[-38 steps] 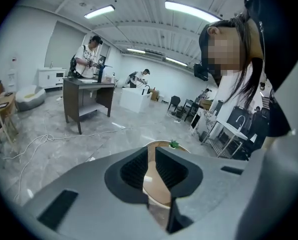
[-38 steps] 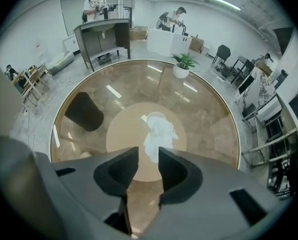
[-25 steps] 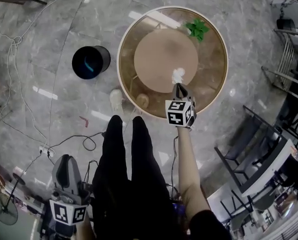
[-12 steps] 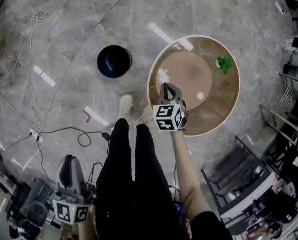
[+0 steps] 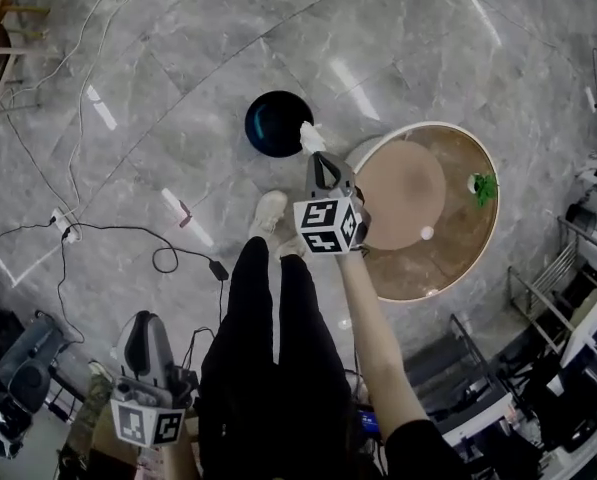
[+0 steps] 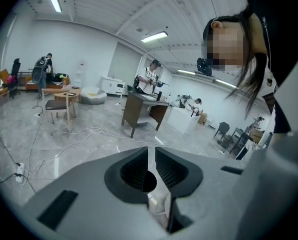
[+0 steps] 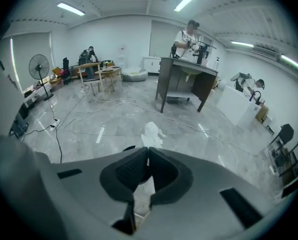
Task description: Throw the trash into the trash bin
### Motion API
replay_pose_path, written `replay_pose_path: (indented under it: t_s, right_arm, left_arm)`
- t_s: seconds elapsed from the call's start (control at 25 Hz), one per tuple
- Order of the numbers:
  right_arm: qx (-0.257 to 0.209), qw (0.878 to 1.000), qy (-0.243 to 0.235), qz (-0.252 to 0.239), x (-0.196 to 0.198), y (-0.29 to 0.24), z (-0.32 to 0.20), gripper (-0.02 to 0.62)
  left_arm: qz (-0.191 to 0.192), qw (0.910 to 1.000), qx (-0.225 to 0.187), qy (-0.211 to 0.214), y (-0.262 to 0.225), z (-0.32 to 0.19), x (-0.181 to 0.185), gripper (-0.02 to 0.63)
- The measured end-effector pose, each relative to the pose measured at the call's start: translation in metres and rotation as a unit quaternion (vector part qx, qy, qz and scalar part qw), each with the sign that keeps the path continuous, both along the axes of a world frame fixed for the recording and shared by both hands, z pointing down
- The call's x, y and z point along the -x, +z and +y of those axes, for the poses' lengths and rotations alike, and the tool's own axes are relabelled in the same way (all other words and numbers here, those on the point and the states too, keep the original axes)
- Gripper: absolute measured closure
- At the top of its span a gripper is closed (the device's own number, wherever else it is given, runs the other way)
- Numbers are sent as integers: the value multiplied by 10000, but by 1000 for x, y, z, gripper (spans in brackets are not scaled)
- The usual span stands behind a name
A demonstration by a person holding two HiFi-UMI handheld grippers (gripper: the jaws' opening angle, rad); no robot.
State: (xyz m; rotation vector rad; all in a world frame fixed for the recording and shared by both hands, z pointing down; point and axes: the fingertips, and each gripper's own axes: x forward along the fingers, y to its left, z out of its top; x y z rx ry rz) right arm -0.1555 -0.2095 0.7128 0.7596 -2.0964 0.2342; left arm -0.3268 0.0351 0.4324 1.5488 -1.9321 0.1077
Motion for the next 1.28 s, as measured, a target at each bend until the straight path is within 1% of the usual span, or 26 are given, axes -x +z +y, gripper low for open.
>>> replay_pose_path:
  t_s: [0.04,0.12,0.24,0.36,0.52,0.64,0.72,0.76,0.8,0.92,1.04,1.16,1.28]
  right_arm:
    - [-18,10000,-70,-44,10,0,1,575]
    - [-22,9997,-198,-119,25,0,3,540]
    - [70,9995,-285,-130,34,2,4,504]
    - [119,9996,-255,-77,32,2,4,500]
    - [73,9999,-66,-87,15,-10,11,503]
    - [-24,9994,259,-240,-8,-39,17,520]
    - [-200,9967,628,-480,-27,-69,20,550]
    - [-311,9941,813,-643,-36,-86,22,589]
    - [-403,9912,966,-808,-45,-104,25,592]
    - [-603,9816,1365,-1190,-77,-159,35,592]
    - [-871,9653,1947,-1510,-123,-214,46,592]
    - [-1150,9399,2553,-1956,-170,-269,67,592]
    - [-1486,9060,3119,-2444,-207,-317,88,592]
  left_arm:
    - [6,10000,-9,-47,2,5,3,557]
    - [16,9999,-15,-119,5,12,6,557]
    - [21,9999,7,-171,6,15,11,557]
    - [23,9999,-1,-165,4,12,15,557]
    - [7,9999,-130,-36,3,7,17,557]
    - [19,9992,-336,210,-2,-7,11,555]
    - [70,9971,-539,542,-5,-23,4,557]
    - [120,9951,-635,747,-6,-32,-1,557]
    - [186,9927,-709,960,-8,-41,-8,557]
    - [409,9822,-814,1644,-18,-67,-41,557]
    - [600,9655,-872,2381,-27,-93,-87,557]
    - [720,9444,-824,3102,-37,-112,-135,557]
    - [722,9170,-833,3833,-53,-129,-178,557]
